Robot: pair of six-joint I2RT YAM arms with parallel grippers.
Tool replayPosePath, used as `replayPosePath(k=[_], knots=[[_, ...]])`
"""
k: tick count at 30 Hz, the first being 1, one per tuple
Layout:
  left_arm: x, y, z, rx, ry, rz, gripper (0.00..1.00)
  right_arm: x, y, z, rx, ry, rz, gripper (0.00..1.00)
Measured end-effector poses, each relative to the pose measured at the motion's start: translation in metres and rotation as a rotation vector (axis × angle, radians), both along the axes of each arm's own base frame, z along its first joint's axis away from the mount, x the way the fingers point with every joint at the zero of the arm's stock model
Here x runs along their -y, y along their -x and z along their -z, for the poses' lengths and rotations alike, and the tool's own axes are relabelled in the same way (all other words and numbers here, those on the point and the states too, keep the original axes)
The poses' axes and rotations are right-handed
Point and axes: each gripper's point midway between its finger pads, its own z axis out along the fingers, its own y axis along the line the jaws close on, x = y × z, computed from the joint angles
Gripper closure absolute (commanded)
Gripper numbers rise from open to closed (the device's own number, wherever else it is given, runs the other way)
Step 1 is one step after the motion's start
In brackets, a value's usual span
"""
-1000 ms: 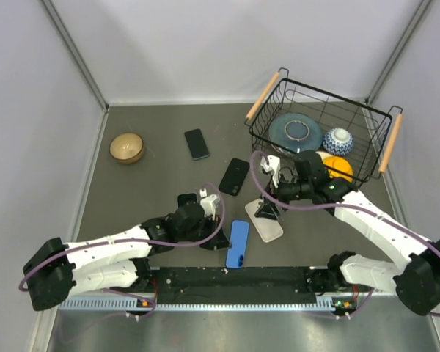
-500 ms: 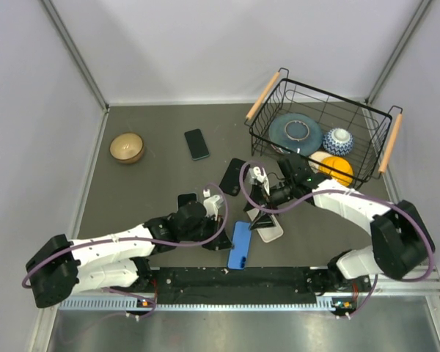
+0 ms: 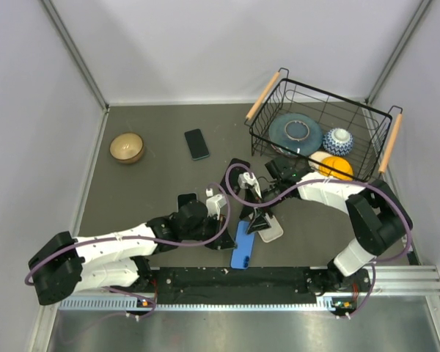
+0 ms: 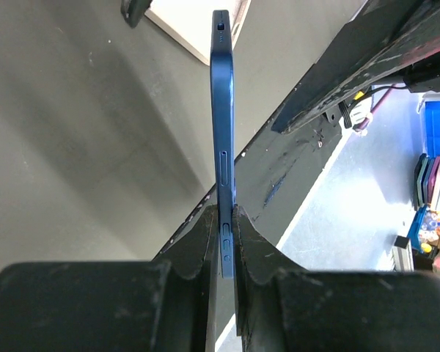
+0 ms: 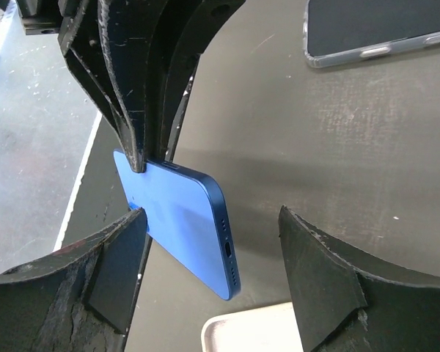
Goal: Put the phone into the phone case
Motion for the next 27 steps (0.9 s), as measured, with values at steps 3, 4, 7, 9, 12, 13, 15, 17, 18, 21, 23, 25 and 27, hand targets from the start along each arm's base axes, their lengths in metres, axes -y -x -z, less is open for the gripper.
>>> replayPosePath(k=[3,4,7,9,12,13,15,17,18,21,23,25,27], knots=[[0.001,0.0,0.001,-0.002,0.003,0.004,1.0,-0.001,0.004,0.005,-0.015,0.014,-0.012,0.39],[0.002,0.0,0.001,-0.003,0.002,0.004,1.0,-0.002,0.006,0.006,-0.016,0.016,-0.016,0.46],[0.002,0.0,0.001,-0.002,0.002,0.004,1.0,-0.002,0.008,0.006,-0.01,0.017,-0.025,0.8],[0.001,0.0,0.002,-0.002,-0.004,0.007,1.0,-0.001,0.008,0.007,-0.017,0.03,-0.02,0.9],[-0.004,0.001,0.008,0.0,-0.033,0.008,1.0,0.002,0.012,0.006,-0.038,0.055,-0.01,1.0],[-0.005,0.0,0.01,0.009,-0.043,0.008,0.96,0.002,0.013,0.004,-0.035,0.065,-0.007,1.0],[-0.006,-0.002,0.009,0.018,-0.053,0.005,0.73,0.003,0.015,0.0,-0.02,0.082,0.004,1.0],[-0.008,-0.008,0.003,0.044,-0.081,-0.016,0.41,0.004,0.014,-0.008,0.025,0.091,0.02,1.0],[-0.01,-0.013,-0.001,0.056,-0.099,-0.046,0.35,0.004,0.014,-0.013,0.045,0.088,0.027,1.0],[-0.013,-0.034,-0.037,0.111,-0.095,-0.155,0.23,0.004,0.009,-0.031,0.162,0.092,0.071,1.0],[-0.018,-0.049,-0.071,0.16,-0.065,-0.245,0.21,0.006,0.004,-0.041,0.237,0.098,0.109,1.0],[-0.031,-0.064,-0.113,0.209,-0.03,-0.355,0.21,0.009,-0.001,-0.054,0.317,0.105,0.157,1.0],[-0.05,-0.077,-0.154,0.244,0.016,-0.475,0.21,0.009,-0.003,-0.072,0.405,0.096,0.198,1.0]])
